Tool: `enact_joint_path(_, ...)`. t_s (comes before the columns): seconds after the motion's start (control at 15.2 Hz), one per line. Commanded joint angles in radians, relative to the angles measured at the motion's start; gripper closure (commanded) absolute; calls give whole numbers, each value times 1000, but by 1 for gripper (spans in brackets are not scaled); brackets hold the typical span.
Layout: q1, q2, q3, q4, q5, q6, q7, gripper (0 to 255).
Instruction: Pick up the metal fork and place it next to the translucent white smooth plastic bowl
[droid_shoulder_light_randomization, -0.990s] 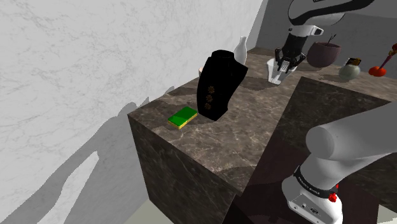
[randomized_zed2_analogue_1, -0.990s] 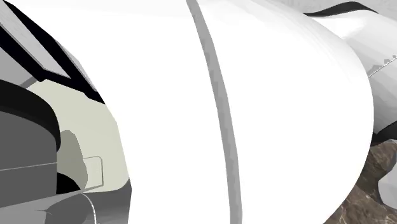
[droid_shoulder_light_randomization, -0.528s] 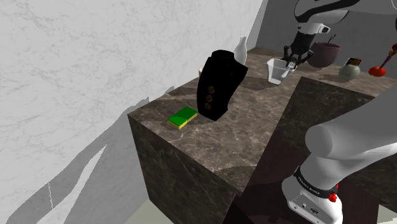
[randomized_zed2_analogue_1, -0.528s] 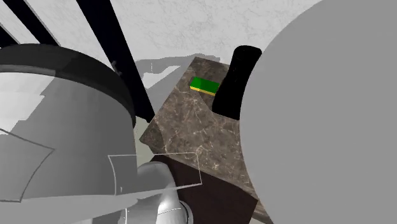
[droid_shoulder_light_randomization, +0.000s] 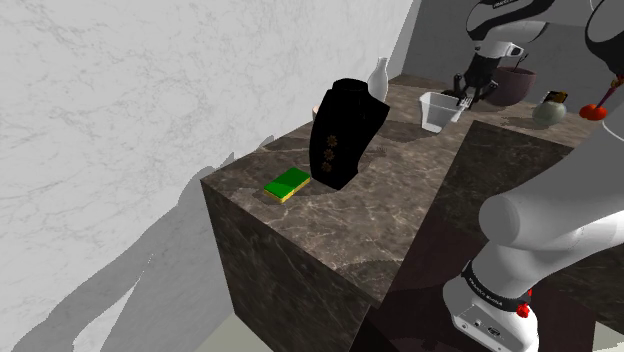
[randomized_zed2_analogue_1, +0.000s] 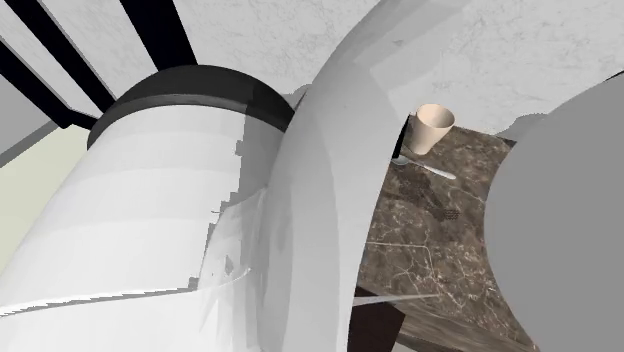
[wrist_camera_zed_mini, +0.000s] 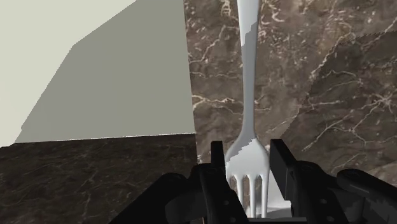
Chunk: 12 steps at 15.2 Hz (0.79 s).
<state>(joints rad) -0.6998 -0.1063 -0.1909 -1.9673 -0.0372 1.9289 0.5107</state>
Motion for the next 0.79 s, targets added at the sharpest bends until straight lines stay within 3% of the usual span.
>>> enact_joint_path(0.0,-1,3,-1,-23,0,27,-1,255)
enact_joint_path(0.73,-2,35,-4,-138,5,173,-3,255)
